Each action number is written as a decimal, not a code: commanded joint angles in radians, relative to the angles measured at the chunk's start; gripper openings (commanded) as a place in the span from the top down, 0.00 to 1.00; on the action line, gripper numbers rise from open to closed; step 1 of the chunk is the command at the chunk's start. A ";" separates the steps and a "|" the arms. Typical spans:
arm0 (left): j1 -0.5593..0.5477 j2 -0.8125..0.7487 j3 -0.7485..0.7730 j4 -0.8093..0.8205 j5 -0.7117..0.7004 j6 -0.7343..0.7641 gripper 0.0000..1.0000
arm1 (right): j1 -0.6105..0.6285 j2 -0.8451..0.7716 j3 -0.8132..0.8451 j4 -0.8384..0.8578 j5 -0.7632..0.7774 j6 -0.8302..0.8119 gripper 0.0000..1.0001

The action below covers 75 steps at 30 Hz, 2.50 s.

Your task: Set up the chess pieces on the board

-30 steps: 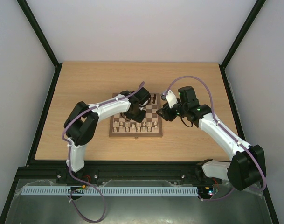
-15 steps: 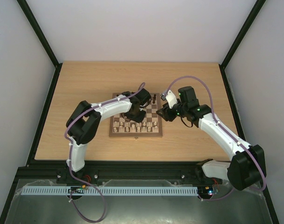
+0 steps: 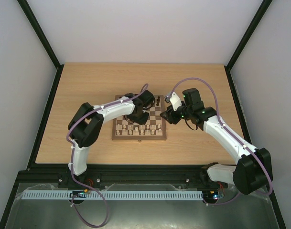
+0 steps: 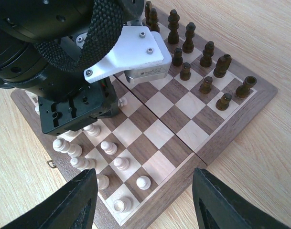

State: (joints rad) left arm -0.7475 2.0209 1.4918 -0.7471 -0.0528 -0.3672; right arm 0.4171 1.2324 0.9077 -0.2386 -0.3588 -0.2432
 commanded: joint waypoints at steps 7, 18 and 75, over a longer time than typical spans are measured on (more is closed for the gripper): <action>0.022 0.043 0.000 -0.006 -0.005 0.011 0.91 | -0.006 -0.002 0.002 -0.002 -0.014 0.008 0.45; 0.023 -0.207 -0.133 0.194 -0.016 0.120 0.97 | -0.081 0.047 0.192 -0.068 -0.076 0.127 0.48; -0.029 -0.713 -0.432 0.534 0.220 0.317 0.95 | -0.005 0.517 0.637 -0.550 -0.767 0.122 0.85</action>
State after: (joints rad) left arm -0.7742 1.3308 1.0695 -0.2443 0.1574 -0.0589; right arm 0.4065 1.7378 1.5139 -0.7380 -1.0584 -0.1070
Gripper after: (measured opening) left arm 0.150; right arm 0.194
